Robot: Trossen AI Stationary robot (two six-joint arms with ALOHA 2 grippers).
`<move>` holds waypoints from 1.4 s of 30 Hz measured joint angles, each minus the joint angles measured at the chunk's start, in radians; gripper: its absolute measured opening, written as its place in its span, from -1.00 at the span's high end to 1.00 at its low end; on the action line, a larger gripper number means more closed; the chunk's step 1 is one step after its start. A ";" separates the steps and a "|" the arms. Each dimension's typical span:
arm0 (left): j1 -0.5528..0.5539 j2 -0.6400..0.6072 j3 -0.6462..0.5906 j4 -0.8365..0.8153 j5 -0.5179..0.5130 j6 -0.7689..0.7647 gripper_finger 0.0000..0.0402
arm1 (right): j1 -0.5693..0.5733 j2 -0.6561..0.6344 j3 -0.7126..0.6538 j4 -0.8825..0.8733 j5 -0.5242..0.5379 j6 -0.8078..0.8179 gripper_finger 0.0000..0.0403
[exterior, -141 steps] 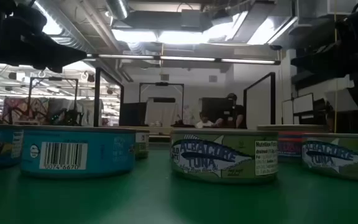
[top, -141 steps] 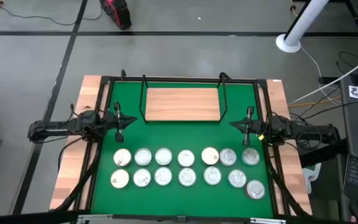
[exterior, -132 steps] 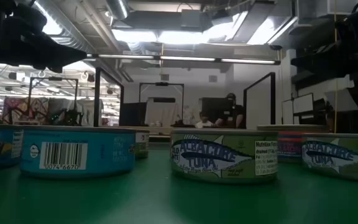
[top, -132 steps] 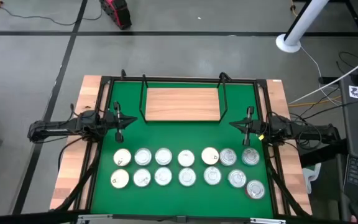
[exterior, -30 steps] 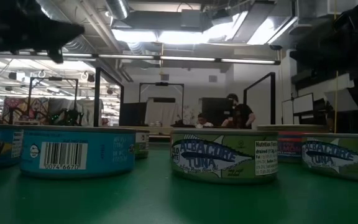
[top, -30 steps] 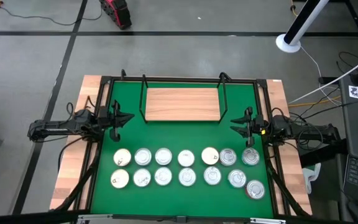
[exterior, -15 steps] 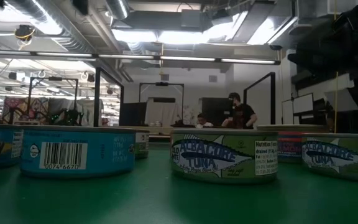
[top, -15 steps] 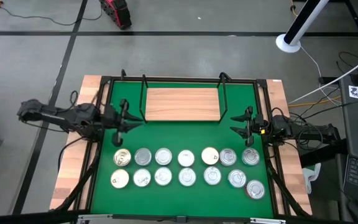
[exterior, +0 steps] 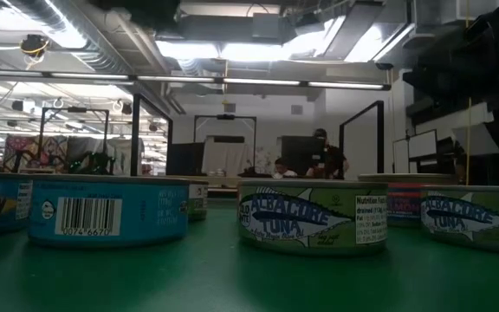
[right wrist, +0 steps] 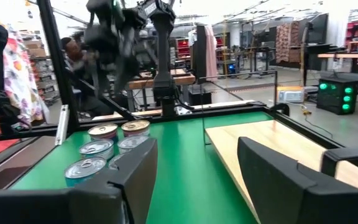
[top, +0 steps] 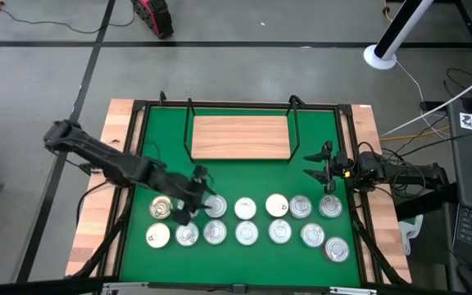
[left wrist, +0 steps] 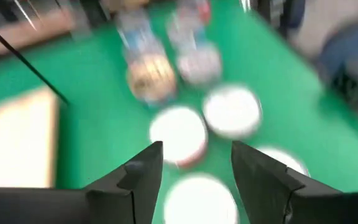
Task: Stack canned seafood by type on shelf
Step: Put the green white tuna can on the shelf
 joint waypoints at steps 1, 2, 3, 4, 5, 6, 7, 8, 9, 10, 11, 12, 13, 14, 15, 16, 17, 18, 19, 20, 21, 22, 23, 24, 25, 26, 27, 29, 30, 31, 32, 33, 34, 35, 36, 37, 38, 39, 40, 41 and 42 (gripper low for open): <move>-0.013 0.034 0.009 -0.032 -0.001 -0.008 0.07 | 0.000 0.000 0.000 0.001 -0.009 0.001 -0.11; -0.025 0.066 0.013 -0.052 -0.002 -0.014 0.07 | 0.000 0.000 0.000 0.001 -0.016 0.004 -0.11; -0.037 0.094 0.013 -0.060 -0.003 -0.016 0.07 | 0.000 0.000 0.000 0.001 -0.023 0.012 -0.11; -0.047 0.122 0.013 -0.059 -0.003 -0.015 0.07 | 0.000 0.000 0.000 0.002 -0.026 0.022 -0.11; -0.057 0.147 0.014 -0.056 -0.003 -0.010 0.07 | 0.000 0.000 0.000 0.002 -0.026 0.028 -0.11; -0.065 0.171 0.014 -0.052 -0.003 -0.005 0.07 | 0.000 0.000 0.000 0.002 -0.026 0.034 -0.11; -0.071 0.195 0.014 -0.052 -0.004 -0.003 0.07 | 0.000 0.000 0.000 0.002 -0.026 0.041 -0.11; -0.077 0.217 0.014 -0.053 -0.009 -0.002 0.08 | 0.000 0.000 0.000 0.002 -0.026 0.044 -0.11; -0.082 0.238 0.014 -0.053 -0.017 -0.002 0.09 | 0.000 0.000 0.000 0.002 -0.026 0.044 -0.11; -0.085 0.257 0.014 -0.053 -0.025 -0.001 0.11 | 0.000 0.000 0.000 0.002 -0.026 0.044 -0.11; -0.086 0.272 0.014 -0.053 -0.033 -0.001 0.12 | 0.000 0.000 0.000 0.002 -0.026 0.044 -0.11; -0.088 0.286 0.014 -0.053 -0.042 -0.001 0.14 | 0.000 0.000 0.000 0.002 -0.026 0.044 -0.11; -0.090 0.300 0.014 -0.053 -0.050 -0.001 0.15 | 0.000 0.000 0.000 0.002 -0.026 0.045 -0.11; -0.090 0.311 0.014 -0.053 -0.054 -0.001 0.17 | 0.000 0.000 0.000 0.002 -0.026 0.045 -0.11; -0.090 0.322 0.014 -0.054 -0.057 -0.001 0.18 | 0.000 0.000 0.000 0.002 -0.026 0.045 -0.11; -0.090 0.331 0.014 -0.053 -0.060 -0.001 0.20 | 0.000 0.000 0.000 0.002 -0.026 0.045 -0.11; -0.090 0.336 0.014 -0.054 -0.066 -0.001 0.21 | 0.000 0.000 0.000 0.002 -0.027 0.045 -0.11; -0.090 0.342 0.014 -0.053 -0.069 -0.001 0.23 | 0.000 0.000 0.000 0.004 -0.030 0.045 -0.11; -0.090 0.347 0.015 -0.053 -0.070 -0.001 0.24 | 0.000 0.000 0.000 0.008 -0.036 0.046 -0.11; -0.090 0.349 0.015 -0.055 -0.072 -0.001 0.26 | 0.000 0.000 0.000 0.016 -0.046 0.054 -0.11; -0.090 0.350 0.015 -0.059 -0.075 -0.001 0.27 | 0.000 0.000 0.000 0.027 -0.061 0.070 -0.11; -0.090 0.350 0.015 -0.060 -0.079 -0.001 0.29 | 0.000 0.000 0.000 0.041 -0.076 0.082 -0.11; -0.090 0.350 0.015 -0.061 -0.086 -0.001 0.30 | 0.001 0.000 0.000 0.059 -0.093 0.095 -0.11; -0.090 0.350 0.015 -0.066 -0.093 -0.001 0.32 | 0.001 0.000 0.000 0.077 -0.109 0.097 -0.11; -0.090 0.350 0.015 -0.077 -0.098 -0.001 0.33 | 0.001 0.000 0.000 0.097 -0.119 0.097 -0.11; -0.089 0.350 0.015 -0.086 -0.099 -0.001 0.34 | 0.001 0.003 0.000 0.118 -0.128 0.097 -0.11; -0.090 0.353 0.015 -0.084 -0.100 -0.003 0.35 | 0.001 0.006 0.001 0.141 -0.138 0.097 -0.11; -0.090 0.364 0.016 -0.084 -0.101 -0.006 0.36 | 0.001 0.019 0.001 0.186 -0.139 0.094 -0.11; -0.091 0.371 0.016 -0.086 -0.101 -0.005 0.36 | 0.001 0.026 0.001 0.206 -0.140 0.090 -0.11; -0.091 0.378 0.016 -0.082 -0.101 -0.004 0.37 | 0.001 0.035 0.001 0.230 -0.144 0.086 -0.11; -0.091 0.382 0.016 -0.080 -0.101 0.000 0.37 | 0.001 0.046 0.001 0.258 -0.151 0.078 -0.11; -0.091 0.385 0.016 -0.080 -0.101 0.002 0.37 | 0.001 0.058 0.001 0.287 -0.162 0.071 -0.11; -0.091 0.389 0.016 -0.077 -0.101 0.003 0.37 | 0.001 0.075 0.001 0.325 -0.168 0.065 -0.11; -0.091 0.392 0.016 -0.075 -0.104 0.003 0.37 | 0.001 0.093 0.001 0.359 -0.174 0.056 -0.11; -0.091 0.392 0.016 -0.074 -0.107 0.003 0.37 | 0.001 0.113 0.002 0.391 -0.174 0.040 -0.11; -0.091 0.392 0.016 -0.074 -0.107 0.003 0.37 | 0.001 0.134 0.006 0.412 -0.175 0.022 -0.11; -0.091 0.392 0.016 -0.074 -0.110 0.003 0.37 | 0.001 0.157 0.016 0.421 -0.175 0.005 -0.11; -0.091 0.392 0.016 -0.074 -0.117 0.003 0.37 | 0.001 0.182 0.033 0.418 -0.174 -0.014 -0.11; -0.091 0.393 0.016 -0.075 -0.128 0.003 0.37 | 0.001 0.208 0.049 0.417 -0.173 -0.033 -0.11; -0.091 0.393 0.016 -0.075 -0.140 0.003 0.37 | 0.001 0.236 0.068 0.418 -0.172 -0.046 -0.11; -0.091 0.394 0.016 -0.077 -0.149 0.003 0.37 | 0.001 0.269 0.087 0.418 -0.173 -0.064 -0.11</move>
